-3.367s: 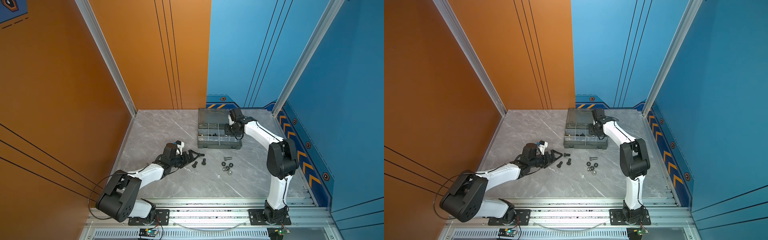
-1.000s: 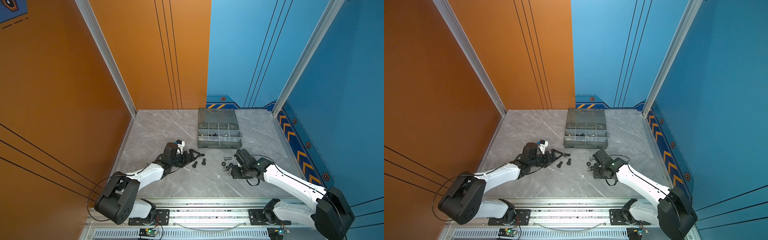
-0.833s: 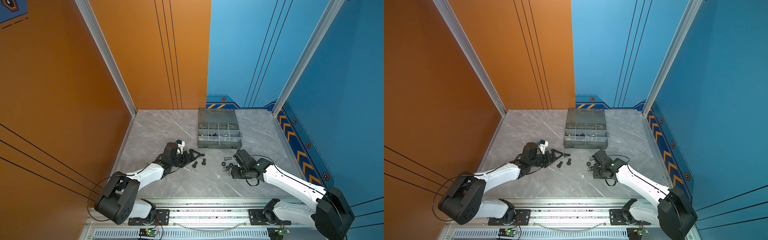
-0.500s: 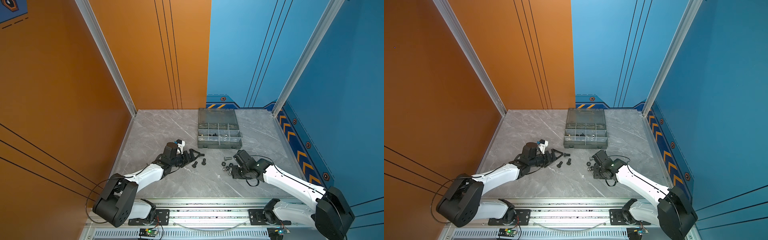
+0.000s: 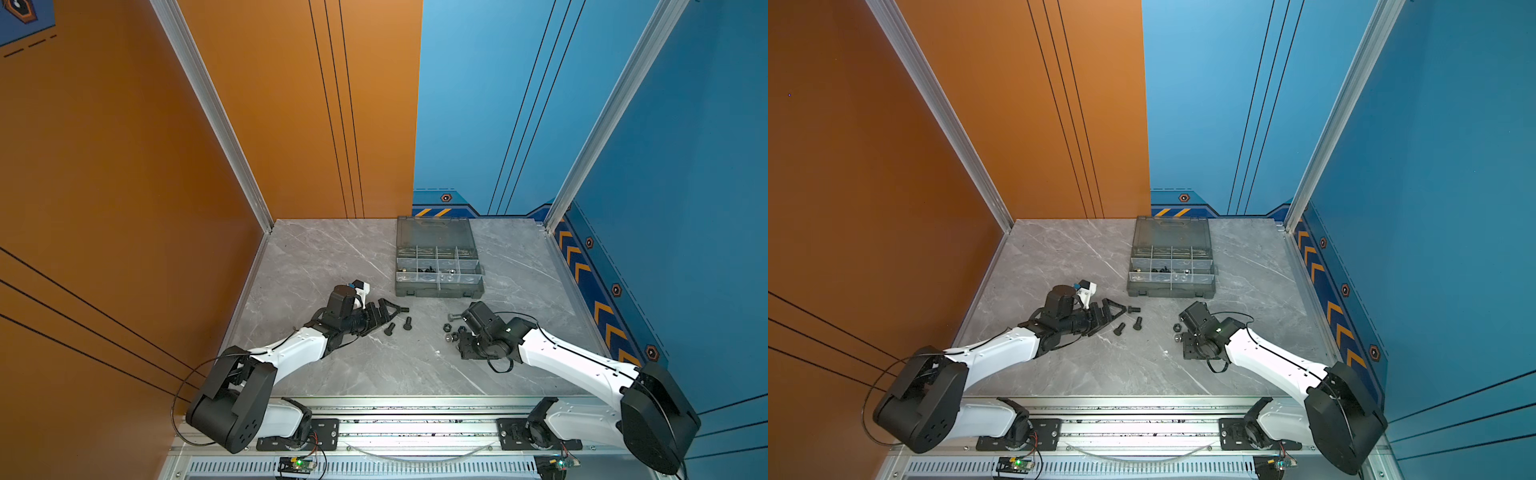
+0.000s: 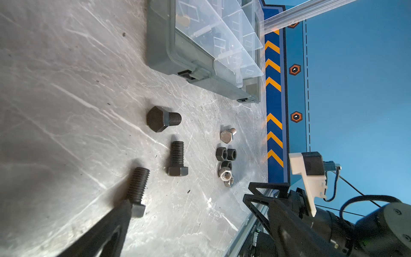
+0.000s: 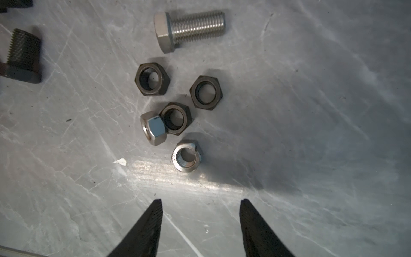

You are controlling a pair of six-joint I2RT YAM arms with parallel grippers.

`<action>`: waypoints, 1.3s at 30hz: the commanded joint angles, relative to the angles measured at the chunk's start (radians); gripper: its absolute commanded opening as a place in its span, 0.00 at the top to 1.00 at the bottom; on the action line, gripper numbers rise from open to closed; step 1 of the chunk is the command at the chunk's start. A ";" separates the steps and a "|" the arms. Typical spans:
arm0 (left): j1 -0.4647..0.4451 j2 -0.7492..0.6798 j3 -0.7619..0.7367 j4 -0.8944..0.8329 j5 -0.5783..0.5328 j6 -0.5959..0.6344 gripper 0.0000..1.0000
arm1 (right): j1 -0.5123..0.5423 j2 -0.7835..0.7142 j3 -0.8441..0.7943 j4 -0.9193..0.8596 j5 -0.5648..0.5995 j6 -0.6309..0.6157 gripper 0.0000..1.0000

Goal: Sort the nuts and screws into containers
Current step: 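Lower the right gripper and close it on a silver hex nut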

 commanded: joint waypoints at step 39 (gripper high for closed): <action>0.014 0.034 0.014 -0.021 -0.016 0.041 0.02 | 0.016 0.292 0.122 0.065 0.025 -0.027 0.50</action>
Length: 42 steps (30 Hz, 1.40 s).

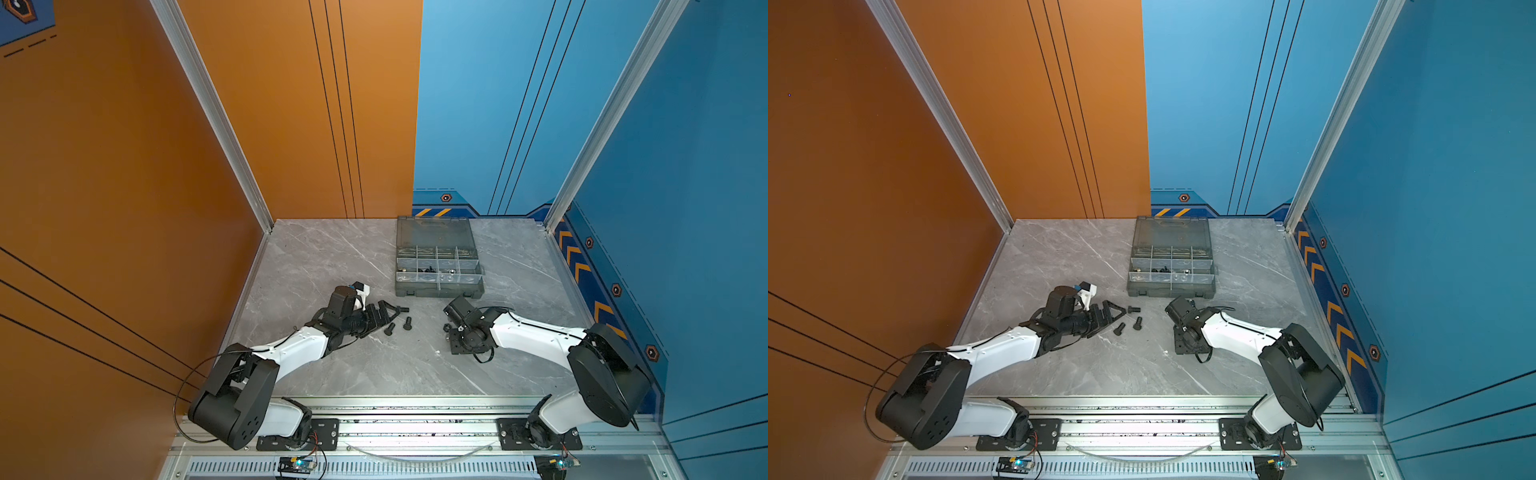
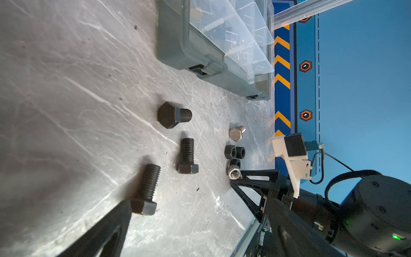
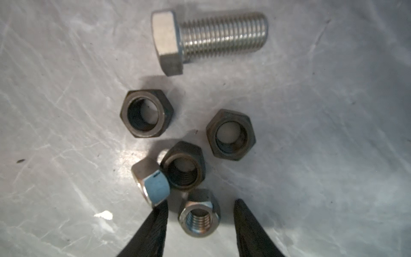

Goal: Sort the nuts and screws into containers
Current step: 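Lower the right gripper and close it on a silver hex nut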

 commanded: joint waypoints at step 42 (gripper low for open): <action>0.025 -0.023 -0.012 0.010 -0.011 0.012 0.02 | -0.140 -0.113 0.139 -0.064 -0.097 -0.154 0.95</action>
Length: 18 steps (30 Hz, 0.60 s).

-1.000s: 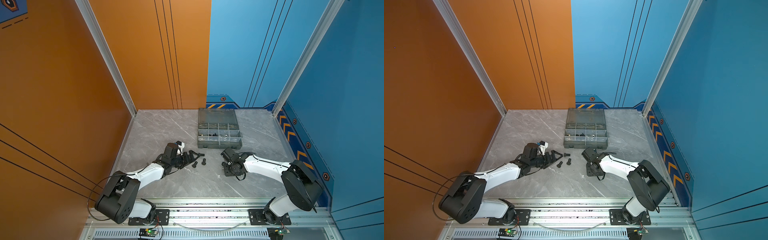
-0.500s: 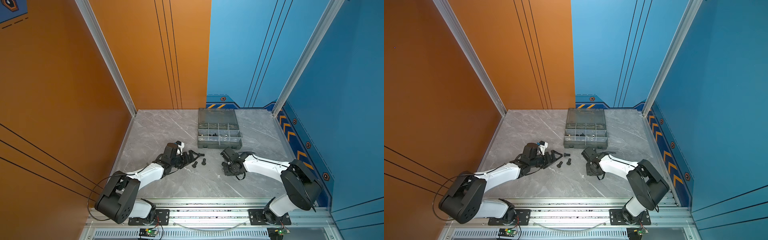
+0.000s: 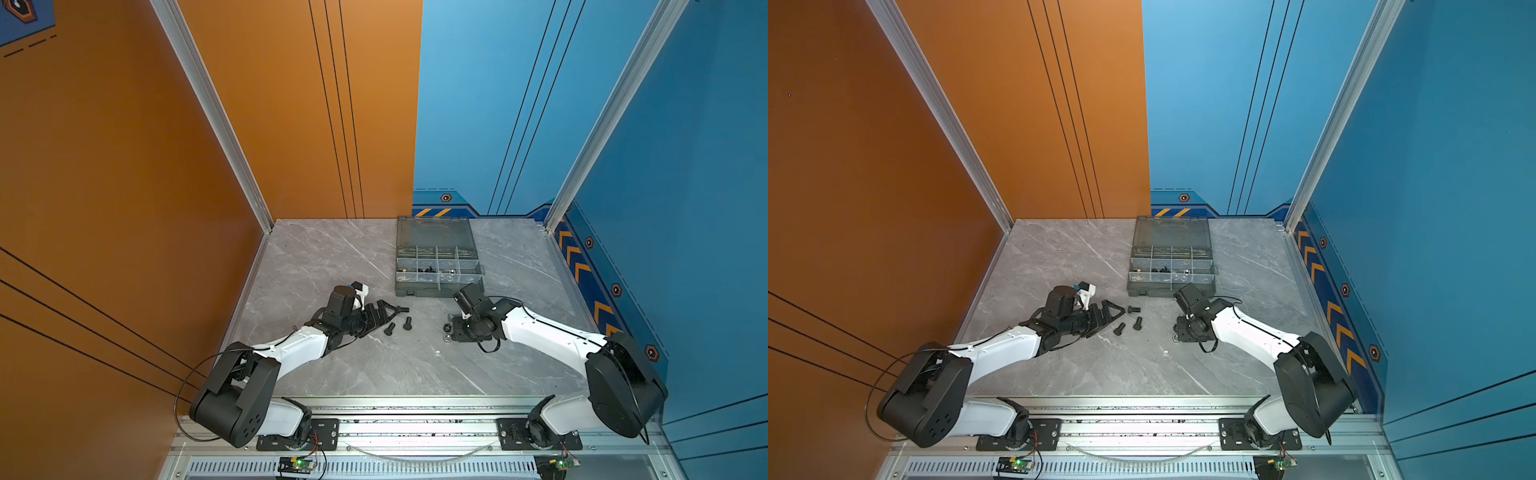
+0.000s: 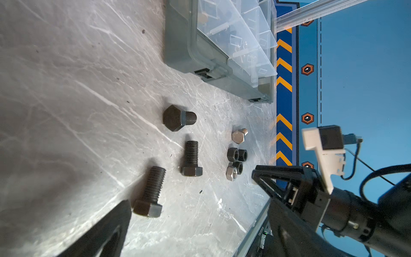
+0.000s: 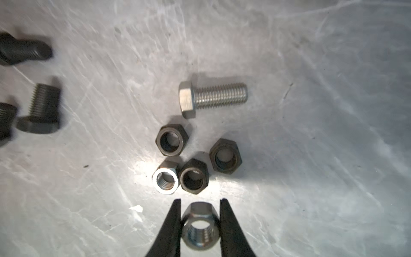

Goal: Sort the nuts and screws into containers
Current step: 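Lower the right gripper and close it on a silver hex nut, then carry the silver hex nut with the right gripper over the organizer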

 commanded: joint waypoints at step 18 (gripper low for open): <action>0.021 -0.043 -0.023 0.015 -0.006 0.007 0.02 | -0.239 0.404 0.681 -0.126 -0.115 -0.240 0.94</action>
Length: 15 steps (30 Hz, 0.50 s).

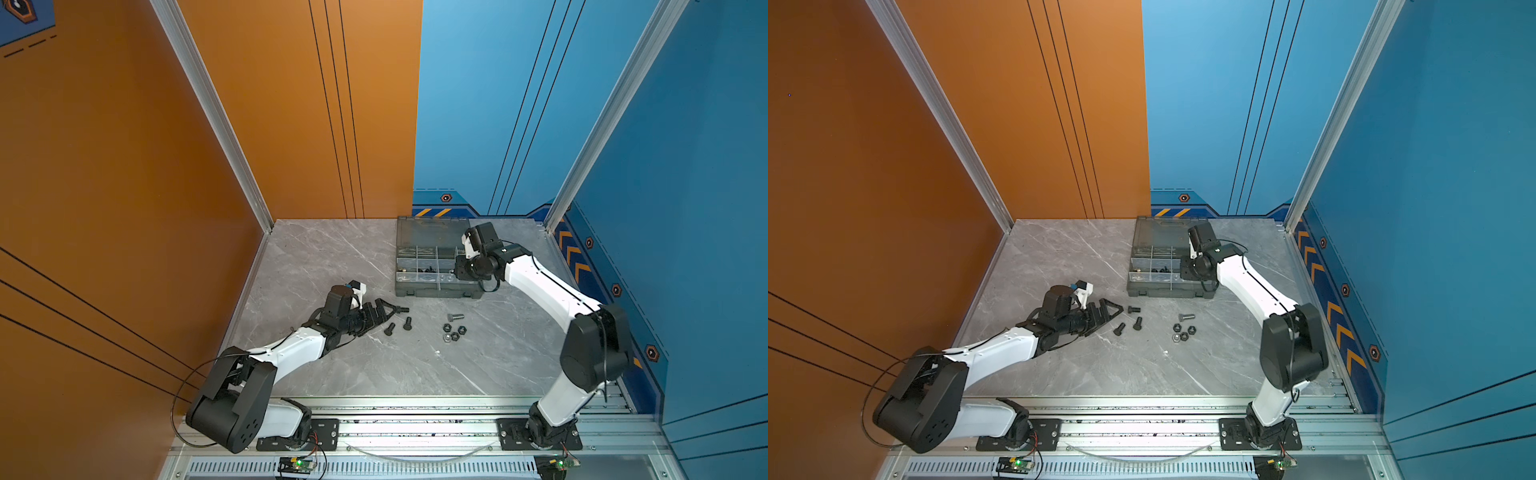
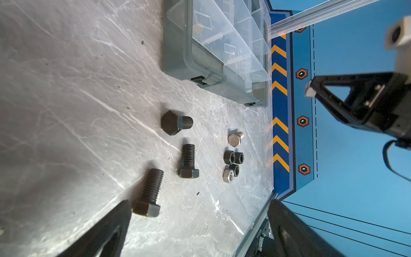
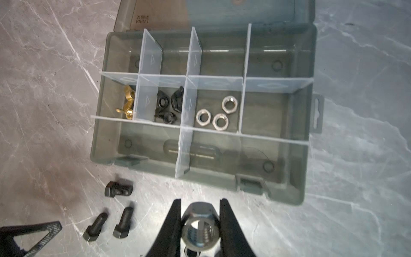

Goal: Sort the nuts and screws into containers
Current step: 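Carry the silver hex nut with the right gripper over the organizer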

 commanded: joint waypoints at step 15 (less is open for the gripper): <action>0.012 -0.024 -0.025 0.021 -0.005 0.001 0.02 | -0.050 0.371 0.307 -0.086 -0.030 -0.059 0.77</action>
